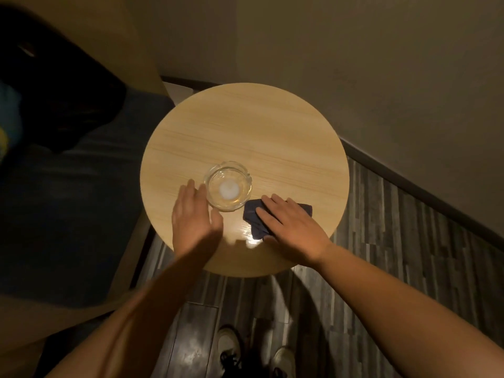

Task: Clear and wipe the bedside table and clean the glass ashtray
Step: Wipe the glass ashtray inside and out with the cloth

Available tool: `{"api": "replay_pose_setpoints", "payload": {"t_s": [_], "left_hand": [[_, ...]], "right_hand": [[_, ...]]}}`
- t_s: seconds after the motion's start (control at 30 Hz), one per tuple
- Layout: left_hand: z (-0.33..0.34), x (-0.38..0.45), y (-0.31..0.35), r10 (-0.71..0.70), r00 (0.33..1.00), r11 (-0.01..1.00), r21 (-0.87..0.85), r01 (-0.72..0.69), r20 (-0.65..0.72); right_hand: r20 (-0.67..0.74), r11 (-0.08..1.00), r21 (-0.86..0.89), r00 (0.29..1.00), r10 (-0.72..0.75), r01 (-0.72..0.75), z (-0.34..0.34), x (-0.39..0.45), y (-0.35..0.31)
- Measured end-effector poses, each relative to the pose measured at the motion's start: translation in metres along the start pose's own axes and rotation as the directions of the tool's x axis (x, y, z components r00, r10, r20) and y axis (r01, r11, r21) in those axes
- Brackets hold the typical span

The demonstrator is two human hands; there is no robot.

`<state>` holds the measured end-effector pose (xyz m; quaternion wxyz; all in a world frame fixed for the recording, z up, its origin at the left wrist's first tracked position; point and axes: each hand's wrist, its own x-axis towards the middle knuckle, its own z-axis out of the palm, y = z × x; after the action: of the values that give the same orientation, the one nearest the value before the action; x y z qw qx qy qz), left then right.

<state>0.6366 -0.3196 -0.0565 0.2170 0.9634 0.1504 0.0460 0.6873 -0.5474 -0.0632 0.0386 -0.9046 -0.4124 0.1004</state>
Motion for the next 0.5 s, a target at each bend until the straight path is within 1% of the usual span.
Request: {"api": "replay_pose_setpoints", "payload": {"t_s": [0.03, 0.07, 0.17, 0.23, 0.27, 0.37, 0.5], "left_hand": [[-0.004, 0.008, -0.007, -0.054, 0.998, 0.997, -0.052, 0.055, 0.011], [-0.005, 0.014, -0.012, -0.049, 0.998, 0.997, -0.054, 0.051, 0.033], [-0.003, 0.026, -0.023, 0.101, 0.981, 0.995, 0.0, -0.103, 0.168], [-0.003, 0.031, -0.031, 0.149, 0.957, 0.989, -0.024, -0.148, 0.248], [-0.002, 0.032, -0.034, 0.16, 0.951, 0.987, -0.043, -0.154, 0.265], [-0.002, 0.034, -0.037, 0.166, 0.952, 0.984, -0.108, -0.142, 0.258], [-0.004, 0.04, -0.04, 0.12, 0.975, 0.981, -0.171, -0.088, 0.187]], "right_hand": [[0.029, 1.0, -0.011, 1.0, -0.008, 0.009, 0.003, 0.002, -0.001], [0.053, 1.0, -0.017, 0.999, -0.005, 0.006, 0.004, 0.004, -0.001], [0.074, 0.999, -0.029, 0.997, 0.021, -0.019, 0.006, 0.001, -0.001], [0.06, 0.999, -0.015, 0.997, 0.038, -0.037, 0.005, -0.001, -0.002], [0.04, 0.999, -0.006, 0.998, 0.048, -0.047, 0.005, -0.002, -0.003], [-0.025, 0.995, 0.015, 0.995, 0.097, -0.097, 0.005, -0.004, -0.005], [-0.035, 0.991, -0.003, 0.99, 0.133, -0.133, 0.007, -0.005, -0.009]]}}
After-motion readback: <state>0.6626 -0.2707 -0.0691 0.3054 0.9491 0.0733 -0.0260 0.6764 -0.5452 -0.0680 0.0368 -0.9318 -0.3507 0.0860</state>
